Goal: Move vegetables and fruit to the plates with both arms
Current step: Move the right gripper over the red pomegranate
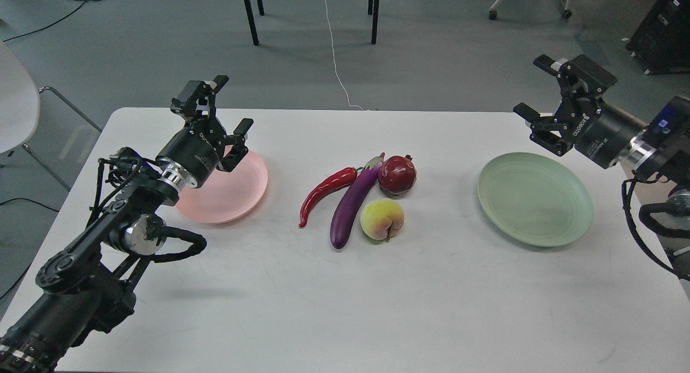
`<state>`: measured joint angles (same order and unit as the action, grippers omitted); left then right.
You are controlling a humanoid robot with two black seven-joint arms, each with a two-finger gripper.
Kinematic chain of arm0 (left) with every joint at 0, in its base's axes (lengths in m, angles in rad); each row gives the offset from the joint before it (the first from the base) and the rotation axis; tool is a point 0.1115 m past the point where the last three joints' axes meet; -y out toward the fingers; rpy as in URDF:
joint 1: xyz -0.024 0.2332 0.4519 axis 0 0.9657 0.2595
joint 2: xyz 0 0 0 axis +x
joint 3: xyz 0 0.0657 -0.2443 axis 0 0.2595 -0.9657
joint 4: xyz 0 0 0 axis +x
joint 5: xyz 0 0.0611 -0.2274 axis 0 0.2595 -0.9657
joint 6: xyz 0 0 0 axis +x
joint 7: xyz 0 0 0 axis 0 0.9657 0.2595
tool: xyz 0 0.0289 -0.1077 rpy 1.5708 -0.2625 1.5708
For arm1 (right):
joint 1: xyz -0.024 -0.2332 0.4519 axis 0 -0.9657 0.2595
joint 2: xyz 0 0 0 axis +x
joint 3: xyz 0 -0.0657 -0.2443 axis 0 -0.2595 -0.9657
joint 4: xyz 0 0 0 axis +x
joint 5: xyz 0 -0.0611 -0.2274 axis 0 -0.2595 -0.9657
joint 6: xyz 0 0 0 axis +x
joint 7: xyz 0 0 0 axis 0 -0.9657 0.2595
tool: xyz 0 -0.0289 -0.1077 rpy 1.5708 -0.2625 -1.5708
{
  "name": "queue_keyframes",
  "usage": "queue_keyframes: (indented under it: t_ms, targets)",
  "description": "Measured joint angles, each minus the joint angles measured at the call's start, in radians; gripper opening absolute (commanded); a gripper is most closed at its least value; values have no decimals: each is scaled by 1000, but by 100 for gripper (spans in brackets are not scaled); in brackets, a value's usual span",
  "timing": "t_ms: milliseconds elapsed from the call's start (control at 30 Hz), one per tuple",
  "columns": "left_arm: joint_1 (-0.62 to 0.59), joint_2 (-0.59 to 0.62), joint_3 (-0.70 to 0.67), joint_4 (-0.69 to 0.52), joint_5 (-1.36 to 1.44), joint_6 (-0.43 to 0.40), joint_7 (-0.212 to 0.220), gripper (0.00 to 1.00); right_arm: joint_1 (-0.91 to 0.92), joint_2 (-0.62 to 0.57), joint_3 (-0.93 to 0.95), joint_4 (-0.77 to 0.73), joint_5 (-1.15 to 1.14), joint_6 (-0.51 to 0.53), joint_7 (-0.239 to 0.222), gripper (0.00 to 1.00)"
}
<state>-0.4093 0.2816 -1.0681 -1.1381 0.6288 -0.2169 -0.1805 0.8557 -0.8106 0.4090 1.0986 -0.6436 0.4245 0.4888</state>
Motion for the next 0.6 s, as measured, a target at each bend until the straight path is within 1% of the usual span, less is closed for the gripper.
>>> queue_keyframes:
  t_ms: [67,167,267,334,401,467,601]
  targets:
    - [-1,0,0,-1,-1,-1,-5,98,94,4,-59,-1,-183,1,0,99]
    - [-2,3,0,-12,-3,0,-29,98,300,52,-277,-18,-376,0,0,99]
    - [-2,2,0,-19,-3,7,-48,98,509,163,-540,-84,-482,-7,0,99]
    - [-2,-2,0,-20,-3,10,-52,98,599,251,-679,-139,-518,-22,0,99]
    - [-2,-5,0,-20,-3,11,-54,98,645,341,-785,-217,-554,-47,0,99]
    - [1,-8,0,-21,-3,11,-54,98,657,426,-853,-286,-579,-63,0,99]
    - [2,-7,1,-22,-3,11,-54,98,639,562,-942,-402,-592,-79,0,99]
